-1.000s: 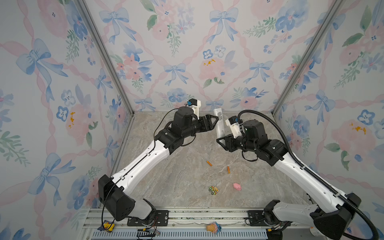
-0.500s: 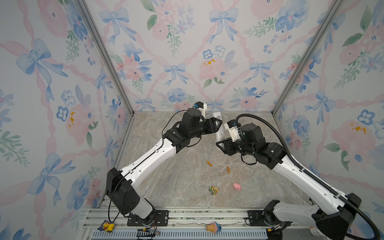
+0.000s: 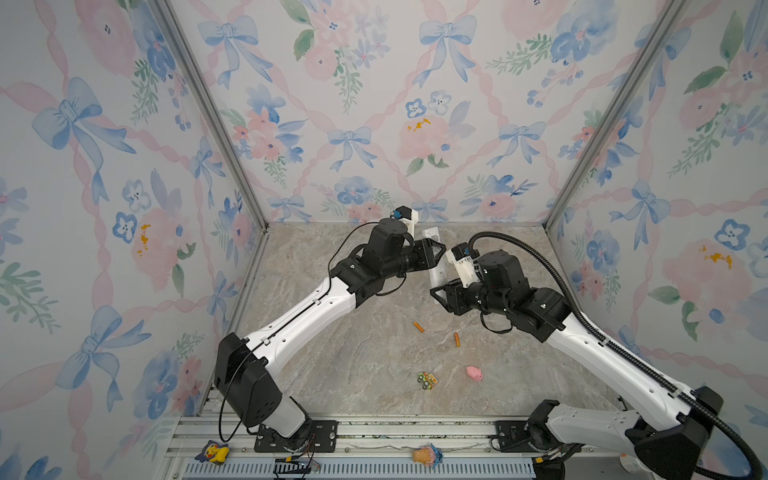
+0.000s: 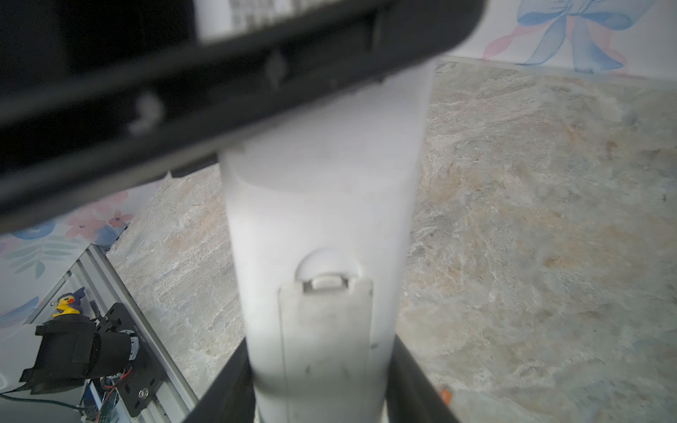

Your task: Load the batteries into the remote control

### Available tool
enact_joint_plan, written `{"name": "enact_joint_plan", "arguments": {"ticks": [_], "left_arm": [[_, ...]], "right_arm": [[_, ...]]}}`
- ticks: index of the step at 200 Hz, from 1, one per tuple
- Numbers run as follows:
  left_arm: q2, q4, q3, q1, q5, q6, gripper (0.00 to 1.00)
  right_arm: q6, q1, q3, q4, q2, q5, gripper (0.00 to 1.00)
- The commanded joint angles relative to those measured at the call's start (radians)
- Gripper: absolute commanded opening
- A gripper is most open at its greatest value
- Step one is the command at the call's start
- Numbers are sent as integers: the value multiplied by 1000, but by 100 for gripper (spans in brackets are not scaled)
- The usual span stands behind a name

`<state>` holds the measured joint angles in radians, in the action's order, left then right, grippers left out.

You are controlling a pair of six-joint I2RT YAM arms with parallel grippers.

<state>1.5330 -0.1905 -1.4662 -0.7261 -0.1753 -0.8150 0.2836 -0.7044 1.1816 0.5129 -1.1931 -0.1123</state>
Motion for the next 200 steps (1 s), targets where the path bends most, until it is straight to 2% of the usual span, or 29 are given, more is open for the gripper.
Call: {"name": "enact_joint_plan", "arguments": {"ticks": [1,30,49,73,83,103,126,168,200], "left_arm": [[-3,-12,-8,-3,-9,0,37],[1,-11,-6,-3,-15,-2,22],[4,-11,-9,-3,-23,-1,17],[2,-13,-8,-3,-32,11,7],[0,-13,-7,-3,-35,18,5],[-4,-13,-8,-1,-47,34,4],[-7,-13,-8,7,-68,51,3],[-5,-13,8,32,-95,65,0],[-2,-13,5,51,-141,110,0]], "right_arm": [[2,-14,-17,-18,26,14,0],[-2,-18,-19,-17,28,16,0],[-9,-18,-15,-14,33,19,0],[-21,-20,-5,-8,35,25,7],[-27,-20,2,-4,33,23,15],[-33,-19,11,3,31,19,45],[-46,-20,28,22,31,8,69],[-99,-15,36,59,77,-17,88],[-149,-11,32,86,115,-87,92]]}}
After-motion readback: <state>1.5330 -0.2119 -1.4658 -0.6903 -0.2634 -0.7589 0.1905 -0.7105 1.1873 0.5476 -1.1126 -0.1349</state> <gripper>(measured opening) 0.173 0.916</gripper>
